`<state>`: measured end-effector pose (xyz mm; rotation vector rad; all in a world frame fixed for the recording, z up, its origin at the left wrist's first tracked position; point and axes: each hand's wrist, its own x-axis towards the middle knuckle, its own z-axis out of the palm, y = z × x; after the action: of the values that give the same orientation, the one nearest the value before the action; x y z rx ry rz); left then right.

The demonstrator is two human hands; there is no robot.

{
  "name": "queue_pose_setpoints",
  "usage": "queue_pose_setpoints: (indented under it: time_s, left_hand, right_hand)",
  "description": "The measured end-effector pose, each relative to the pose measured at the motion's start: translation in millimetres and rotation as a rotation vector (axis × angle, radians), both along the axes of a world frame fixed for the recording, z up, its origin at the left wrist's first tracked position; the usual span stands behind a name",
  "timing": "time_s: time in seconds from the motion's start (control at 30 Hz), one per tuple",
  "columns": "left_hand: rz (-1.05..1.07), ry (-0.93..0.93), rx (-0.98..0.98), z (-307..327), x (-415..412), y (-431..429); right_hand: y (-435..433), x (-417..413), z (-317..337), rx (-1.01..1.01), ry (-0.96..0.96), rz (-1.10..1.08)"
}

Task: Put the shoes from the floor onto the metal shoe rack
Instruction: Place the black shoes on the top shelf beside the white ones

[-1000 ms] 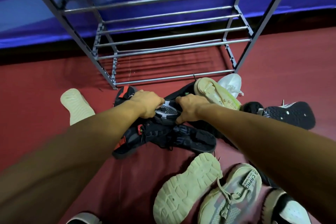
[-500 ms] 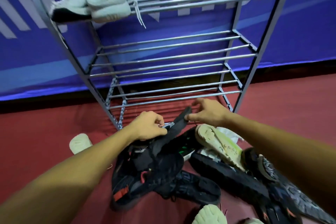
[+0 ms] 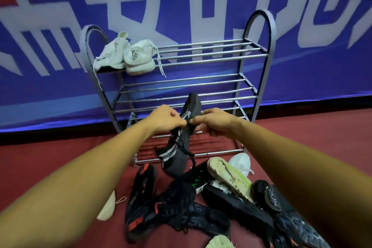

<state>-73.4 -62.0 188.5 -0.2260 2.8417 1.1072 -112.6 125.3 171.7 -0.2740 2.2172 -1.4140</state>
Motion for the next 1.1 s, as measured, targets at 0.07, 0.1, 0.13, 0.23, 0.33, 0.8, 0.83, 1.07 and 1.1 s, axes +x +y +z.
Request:
queue_pose_setpoints:
  time_s: [0.07, 0.1, 0.13, 0.23, 0.33, 0.8, 0.83, 1.07, 1.1]
  left_hand:
    - [0.061, 0.046, 0.111, 19.4, 5.8, 5.6]
    - [0.088, 0.069, 0.174, 26.9, 8.6, 9.2]
    - [0.106, 0.087, 0.235, 33.1, 11.7, 13.1]
    - [0.092, 0.110, 0.340, 41.2, 20.1, 18.5]
    - [0.029, 0.141, 0.422, 44.1, 24.0, 14.0]
    - [0.210, 0.095, 0.790, 12.9, 36.1, -20.1]
    - [0.194, 0.060, 0.836, 13.5, 38.8, -23.5]
    - [0.019, -0.080, 0.883, 8.2, 43.4, -40.2]
    - [-0.014, -0.082, 0.907, 8.6, 42.9, -39.4]
  right_hand:
    - [1.7, 11.2, 10.0, -0.066, -0.046, -0.063]
    - [1.0, 16.8, 12.4, -0.104, -0.066, -0.080]
    - [-0.7, 21.7, 14.4, -0.152, -0.082, -0.092]
    - [-2.9, 29.3, 22.1, -0.259, -0.070, -0.109]
    - [-0.3, 30.4, 27.5, -0.363, -0.019, -0.067]
    - [-21.3, 16.8, 45.2, -0.567, -0.064, -0.243]
    - [-23.8, 16.5, 46.6, -0.580, -0.068, -0.247]
    - [-30.1, 1.5, 52.6, -0.722, -0.029, -0.277]
    - [-31.3, -0.2, 52.5, -0.750, -0.022, -0.275]
